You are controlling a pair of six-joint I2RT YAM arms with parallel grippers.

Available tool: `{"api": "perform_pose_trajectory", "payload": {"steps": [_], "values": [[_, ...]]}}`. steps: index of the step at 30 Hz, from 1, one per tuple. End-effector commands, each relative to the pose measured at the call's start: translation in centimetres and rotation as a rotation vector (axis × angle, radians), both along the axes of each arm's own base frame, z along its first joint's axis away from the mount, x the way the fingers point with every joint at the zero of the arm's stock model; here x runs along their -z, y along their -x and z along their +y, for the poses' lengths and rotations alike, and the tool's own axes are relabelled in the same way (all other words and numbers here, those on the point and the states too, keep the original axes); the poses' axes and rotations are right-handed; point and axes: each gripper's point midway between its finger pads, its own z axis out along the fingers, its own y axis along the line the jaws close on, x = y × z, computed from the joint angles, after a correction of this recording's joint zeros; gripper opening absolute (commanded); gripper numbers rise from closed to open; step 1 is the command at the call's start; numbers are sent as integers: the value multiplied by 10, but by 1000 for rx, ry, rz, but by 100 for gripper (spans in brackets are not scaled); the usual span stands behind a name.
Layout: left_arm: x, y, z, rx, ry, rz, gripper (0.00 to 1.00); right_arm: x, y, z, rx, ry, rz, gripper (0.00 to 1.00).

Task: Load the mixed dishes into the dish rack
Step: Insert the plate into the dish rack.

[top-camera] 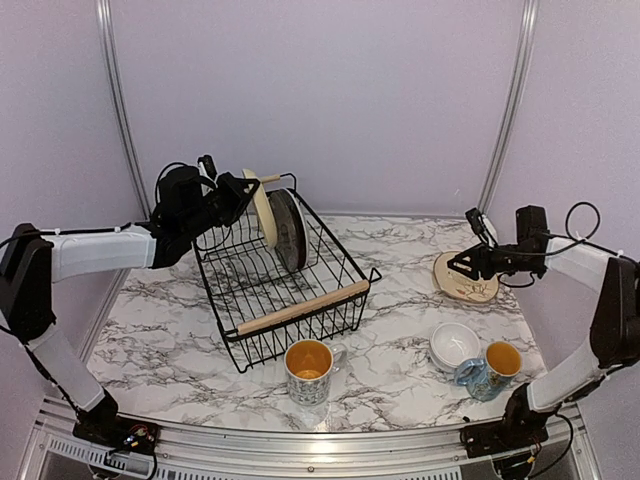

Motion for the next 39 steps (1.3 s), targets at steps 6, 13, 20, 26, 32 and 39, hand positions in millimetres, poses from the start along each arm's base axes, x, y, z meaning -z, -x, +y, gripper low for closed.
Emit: {"api": "perform_pose_trajectory", "payload": {"steps": [6,13,20,26,32,39], "values": [[24,-27,-21,117,-104,85,0,8,-2,3,-32,-15,17,52],[46,-30,-25,138,-108,131,0,14,-2,12,-59,-7,36,52],[59,-30,-27,150,-25,134,0,19,-1,24,-86,24,46,52],[70,-38,-26,130,-24,138,0,22,2,27,-91,34,53,52],[83,-42,-22,95,-32,155,0,22,3,26,-89,37,49,52],[96,-50,-9,45,-52,193,0,24,3,29,-97,35,60,52]]}}
